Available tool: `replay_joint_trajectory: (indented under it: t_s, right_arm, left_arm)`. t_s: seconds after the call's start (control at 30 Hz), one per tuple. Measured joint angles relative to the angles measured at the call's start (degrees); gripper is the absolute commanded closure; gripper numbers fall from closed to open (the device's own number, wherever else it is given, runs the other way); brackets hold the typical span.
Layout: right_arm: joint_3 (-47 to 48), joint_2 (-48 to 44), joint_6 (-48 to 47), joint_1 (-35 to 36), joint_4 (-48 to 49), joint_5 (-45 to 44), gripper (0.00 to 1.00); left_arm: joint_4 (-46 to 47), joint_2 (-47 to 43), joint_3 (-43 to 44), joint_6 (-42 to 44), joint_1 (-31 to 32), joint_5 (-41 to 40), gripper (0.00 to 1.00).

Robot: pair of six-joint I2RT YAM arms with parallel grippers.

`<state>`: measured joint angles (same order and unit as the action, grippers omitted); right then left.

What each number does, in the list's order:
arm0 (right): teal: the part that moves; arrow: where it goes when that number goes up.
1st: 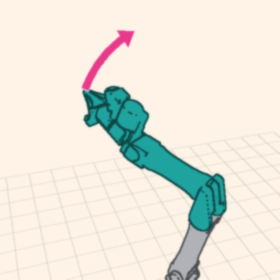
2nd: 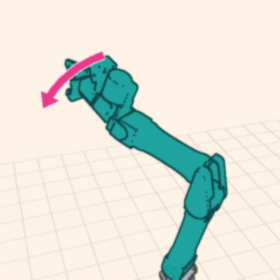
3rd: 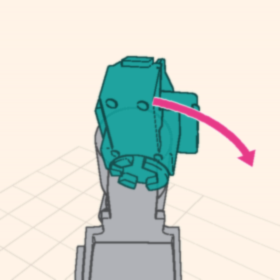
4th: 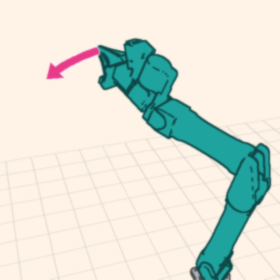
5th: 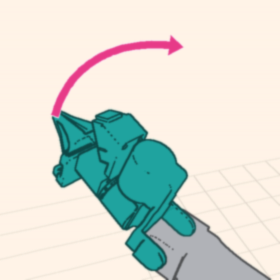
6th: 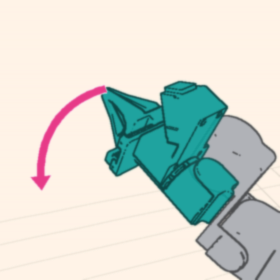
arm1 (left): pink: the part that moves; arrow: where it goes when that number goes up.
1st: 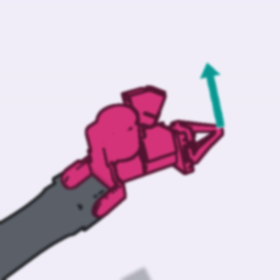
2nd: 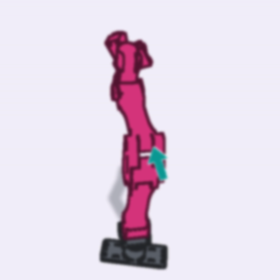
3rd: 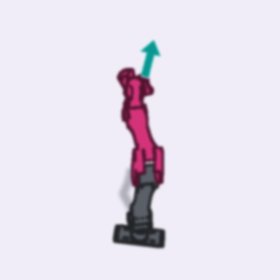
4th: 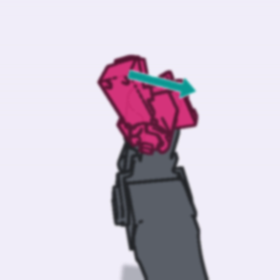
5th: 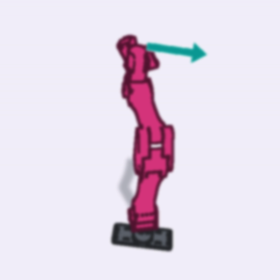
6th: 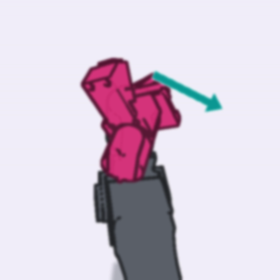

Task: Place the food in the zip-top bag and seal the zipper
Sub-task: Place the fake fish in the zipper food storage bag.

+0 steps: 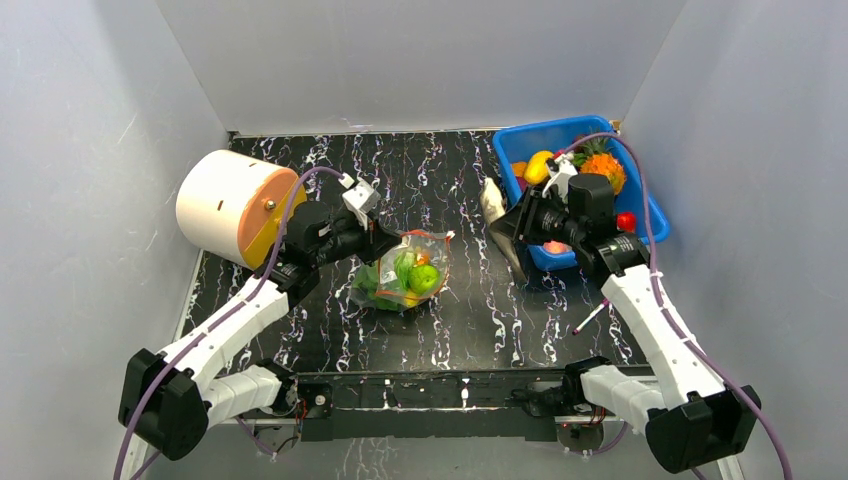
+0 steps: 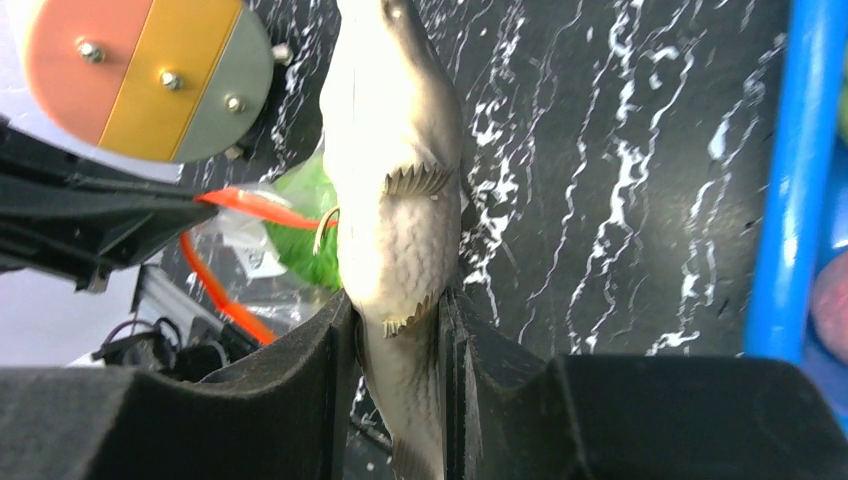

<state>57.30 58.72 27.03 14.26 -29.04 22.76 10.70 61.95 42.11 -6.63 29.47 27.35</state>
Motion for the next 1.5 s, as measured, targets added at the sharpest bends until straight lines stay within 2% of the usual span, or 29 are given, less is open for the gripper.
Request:
replay_joint_trajectory:
  t_s: [0.23,0.67,1.13,1.3,1.5]
  right_arm:
    - [-3.02,-0.85,2.25,2.32,-2.12,4.22,0.97]
    - [-4.72,4.68,7.04,16.76,0.76,10.62,0.94]
    - [-5.62,9.62,8.41,17.03,1.86,18.69,0.91]
    - [-3.58,10.67,12.24,17.03,1.53,17.49,0.94]
    - [-1.38,15.21,15.82,17.03,1.62,15.80,0.94]
  left_arm:
    - [0.17,0.66,0.00,0.00,0.00,-0.20,1.00]
    - [0.48,0.52,0.00,1.53,0.00,0.13,1.00]
    - [1.09,0.48,-0.02,2.62,0.00,3.23,1.00]
    - [1.33,0.50,-0.02,2.43,0.00,6.21,1.00]
    - [3.06,0.48,0.00,0.52,0.00,10.40,1.00]
